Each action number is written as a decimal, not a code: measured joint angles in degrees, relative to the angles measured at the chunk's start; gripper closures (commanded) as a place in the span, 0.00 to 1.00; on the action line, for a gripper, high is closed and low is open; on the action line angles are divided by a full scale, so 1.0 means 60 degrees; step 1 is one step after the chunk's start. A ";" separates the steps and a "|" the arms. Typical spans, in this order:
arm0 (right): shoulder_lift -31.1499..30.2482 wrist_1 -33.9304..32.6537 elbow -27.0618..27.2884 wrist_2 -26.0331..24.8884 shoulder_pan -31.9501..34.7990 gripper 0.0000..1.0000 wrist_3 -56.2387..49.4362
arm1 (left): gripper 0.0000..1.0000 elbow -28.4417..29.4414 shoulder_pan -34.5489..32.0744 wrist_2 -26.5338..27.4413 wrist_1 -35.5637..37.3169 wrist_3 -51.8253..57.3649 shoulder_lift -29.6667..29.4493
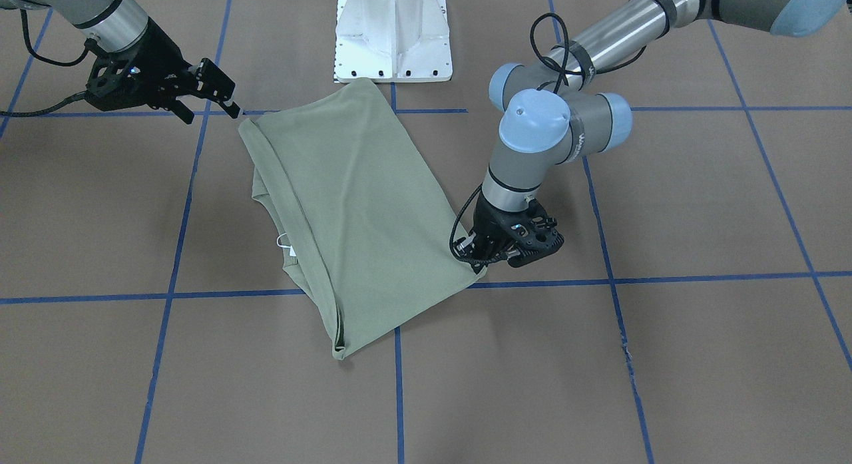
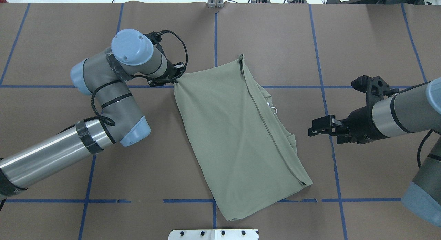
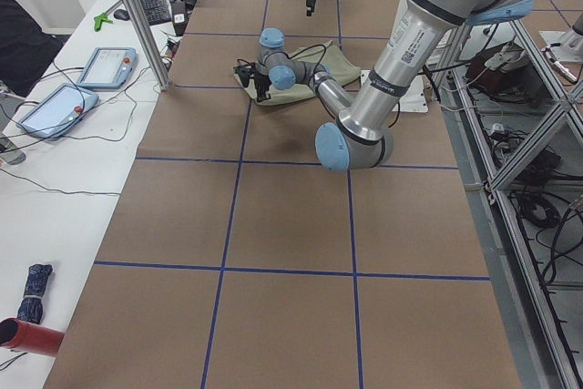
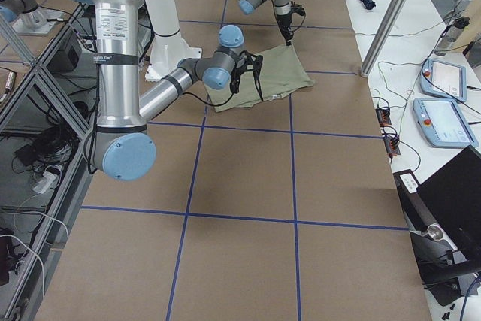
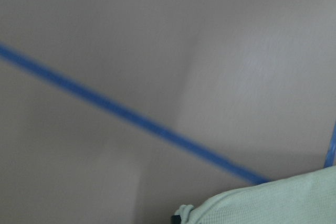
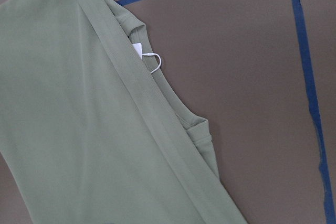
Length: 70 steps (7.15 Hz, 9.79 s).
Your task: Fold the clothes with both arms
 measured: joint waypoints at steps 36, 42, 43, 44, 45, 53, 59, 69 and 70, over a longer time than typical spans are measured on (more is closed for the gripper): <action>0.6504 -0.4883 -0.6632 -0.1865 -0.0820 0.00 -0.3252 | 0.00 -0.3537 -0.1322 -0.0976 -0.1006 0.2875 0.1877; 0.6138 -0.5631 -0.6199 -0.1860 -0.0436 0.00 -0.3266 | 0.00 -0.3546 -0.1270 -0.0976 -0.1007 0.2835 0.1863; 0.5906 -0.5795 -0.5916 -0.1863 -0.0387 0.00 -0.3267 | 0.00 -0.3546 -0.1266 -0.0976 -0.1004 0.2833 0.1863; 0.5719 -0.5893 -0.5736 -0.1869 -0.0341 0.00 -0.3267 | 0.00 -0.3547 -0.1254 -0.0976 -0.1002 0.2828 0.1863; 0.5607 -0.5937 -0.5659 -0.1877 -0.0291 0.00 -0.3267 | 0.00 -0.3544 -0.1232 -0.0976 -0.1005 0.2822 0.1863; 0.5867 -0.5926 -0.5398 -0.2008 -0.0875 0.00 -0.3237 | 0.00 -0.3493 -0.1175 -0.0976 -0.1031 0.2909 0.1880; 0.5550 -0.6942 -0.4711 -0.1894 -0.1369 0.00 -0.3128 | 0.00 -0.3462 -0.1175 -0.0976 -0.1031 0.2919 0.1892; 0.4551 -0.7016 -0.2430 -0.1942 -0.1859 0.00 -0.3017 | 0.00 -0.3590 -0.0701 -0.1269 -0.1005 0.1861 0.2031; 0.4513 -0.6979 -0.2103 -0.1955 -0.1854 0.00 -0.2867 | 0.00 -0.3723 -0.0277 -0.1297 -0.1014 0.1121 0.2196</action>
